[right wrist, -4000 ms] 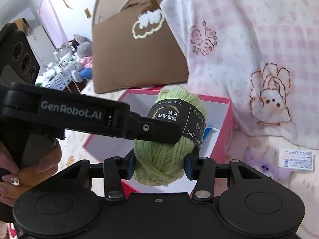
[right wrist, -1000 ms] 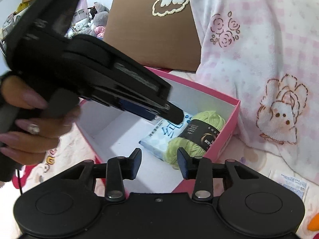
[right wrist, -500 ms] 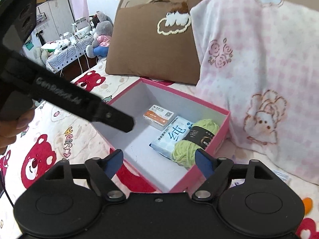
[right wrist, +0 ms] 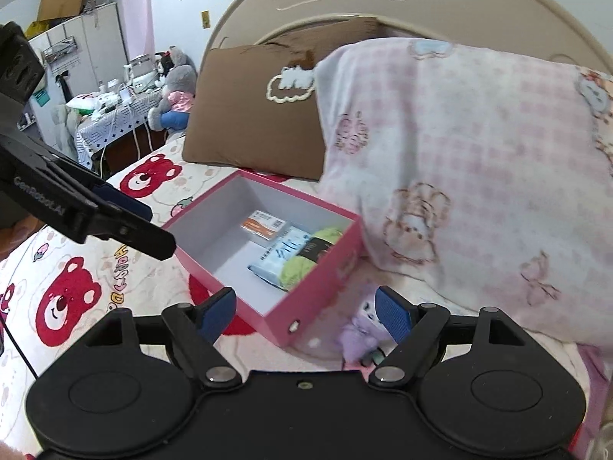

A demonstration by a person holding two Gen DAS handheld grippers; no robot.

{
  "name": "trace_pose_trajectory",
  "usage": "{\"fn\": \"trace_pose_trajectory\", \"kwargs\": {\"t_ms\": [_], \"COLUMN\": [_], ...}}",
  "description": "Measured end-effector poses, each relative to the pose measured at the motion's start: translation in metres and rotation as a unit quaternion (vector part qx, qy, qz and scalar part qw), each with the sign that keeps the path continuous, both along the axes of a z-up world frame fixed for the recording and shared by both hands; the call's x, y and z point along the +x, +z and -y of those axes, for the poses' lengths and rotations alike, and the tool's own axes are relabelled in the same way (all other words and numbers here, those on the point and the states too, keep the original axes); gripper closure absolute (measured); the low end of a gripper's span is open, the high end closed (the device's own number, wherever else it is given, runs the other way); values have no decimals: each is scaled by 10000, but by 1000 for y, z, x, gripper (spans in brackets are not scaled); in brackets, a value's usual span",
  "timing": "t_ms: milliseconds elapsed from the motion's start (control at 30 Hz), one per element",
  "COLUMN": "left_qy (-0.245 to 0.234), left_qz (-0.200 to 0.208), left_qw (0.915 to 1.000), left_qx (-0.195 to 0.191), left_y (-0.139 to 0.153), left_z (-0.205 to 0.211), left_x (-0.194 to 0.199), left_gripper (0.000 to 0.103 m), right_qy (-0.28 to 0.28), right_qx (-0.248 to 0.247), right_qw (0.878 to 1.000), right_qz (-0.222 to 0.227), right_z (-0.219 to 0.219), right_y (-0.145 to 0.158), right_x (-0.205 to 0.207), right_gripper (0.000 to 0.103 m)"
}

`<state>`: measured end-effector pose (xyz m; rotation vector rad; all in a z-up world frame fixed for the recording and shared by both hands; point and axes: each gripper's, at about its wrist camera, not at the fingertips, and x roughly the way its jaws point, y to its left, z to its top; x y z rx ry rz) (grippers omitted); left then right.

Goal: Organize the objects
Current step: 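Withdraw the right tool from the pink box toward the purple plush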

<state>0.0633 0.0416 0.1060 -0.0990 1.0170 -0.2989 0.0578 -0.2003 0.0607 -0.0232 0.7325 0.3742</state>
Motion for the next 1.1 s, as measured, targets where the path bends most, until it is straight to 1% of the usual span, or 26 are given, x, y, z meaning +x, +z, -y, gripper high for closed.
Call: {"fn": "trace_pose_trajectory", "kwargs": {"t_ms": [167,367,467,533,667,800,867,1000,1067,1100], "left_qy": [-126,-206,-102,-59,136,252,257,285,384,441], "left_qz": [-81,-13,25,-51,-92,-37,-24,29,125,235], "left_qw": [9998,9994,9992,9993,9993,9992,9991,9984,9984,9985], "left_qx": [-136,-291,-380,-356,-336,-302,-343,-493,-402,-232], "left_y": [-2,-13,-28,-39,-61,-81,-90,-107,-114,-118], "left_z": [21,40,43,43,42,46,48,54,58,63], "left_x": [-6,-6,-8,-7,-3,1,3,7,6,5], "left_gripper": [27,25,25,25,25,25,25,25,25,25], "right_qy": [-38,130,222,259,615,805,915,1049,1018,977], "right_qx": [-27,-146,-228,-272,-534,-890,-1049,-1125,-1211,-1300], "right_qw": [10000,9993,9984,9984,9952,9908,9881,9852,9842,9834], "right_qz": [52,312,470,411,546,628,659,753,791,802], "right_z": [16,33,38,38,34,25,21,19,20,20], "right_y": [-3,-19,-32,-42,-60,-79,-89,-106,-115,-120], "right_x": [-13,-24,-27,-27,-28,-28,-30,-31,-28,-26], "right_gripper": [20,20,20,20,20,20,20,20,20,20]}}
